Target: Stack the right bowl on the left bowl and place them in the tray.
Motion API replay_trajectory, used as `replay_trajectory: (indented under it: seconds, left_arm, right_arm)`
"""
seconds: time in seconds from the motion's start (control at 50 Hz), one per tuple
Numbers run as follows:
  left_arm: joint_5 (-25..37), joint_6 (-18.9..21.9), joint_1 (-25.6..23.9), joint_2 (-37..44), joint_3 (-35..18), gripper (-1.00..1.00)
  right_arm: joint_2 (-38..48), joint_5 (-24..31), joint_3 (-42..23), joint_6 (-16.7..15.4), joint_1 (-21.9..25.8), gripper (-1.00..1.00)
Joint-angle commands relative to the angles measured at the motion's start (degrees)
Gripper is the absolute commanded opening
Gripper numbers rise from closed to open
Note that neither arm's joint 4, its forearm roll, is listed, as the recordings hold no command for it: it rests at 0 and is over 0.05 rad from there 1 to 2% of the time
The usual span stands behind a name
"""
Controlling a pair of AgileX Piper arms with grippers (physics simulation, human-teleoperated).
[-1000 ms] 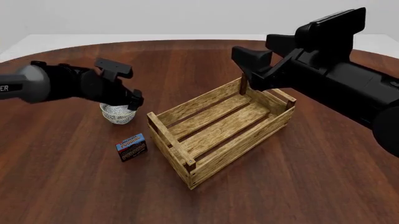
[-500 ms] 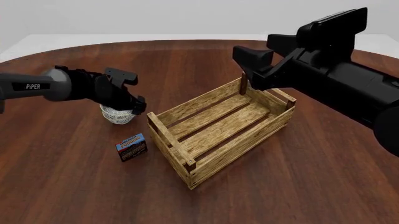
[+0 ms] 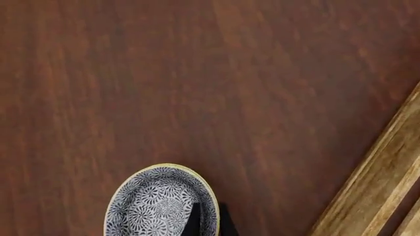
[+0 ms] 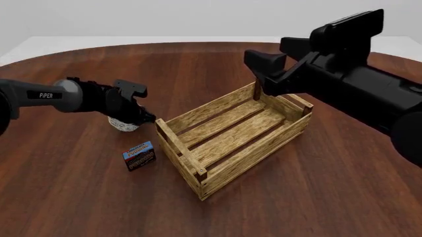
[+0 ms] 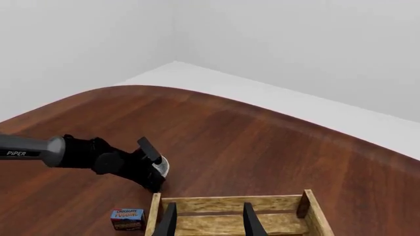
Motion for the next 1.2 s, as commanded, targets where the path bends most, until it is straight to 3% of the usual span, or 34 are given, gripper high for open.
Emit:
replay_trajectory:
  seconds: [0.02, 0.74, 1.0, 1.2]
  left_arm:
    - [0.3, -1.3, 0.9, -1.1, 0.8, -1.0]
    - [7.4, 0.6, 1.1, -13.5, -1.7, -1.0]
    - [9.6, 0.3, -3.5, -18.5, -2.3, -1.0]
    - [10.9, 2.6, -7.3, -21.9, -2.7, -1.0]
  right_arm:
    - [0.7, -0.2, -0.1, -0.1, 0.1, 1.0]
    - [-1.7, 0.5, 0.6, -0.1, 0.2, 1.0]
    - [-5.7, 2.3, 1.5, 0.0, -1.3, 1.0]
    - [-9.6, 4.2, 2.2, 0.2, -3.5, 1.0]
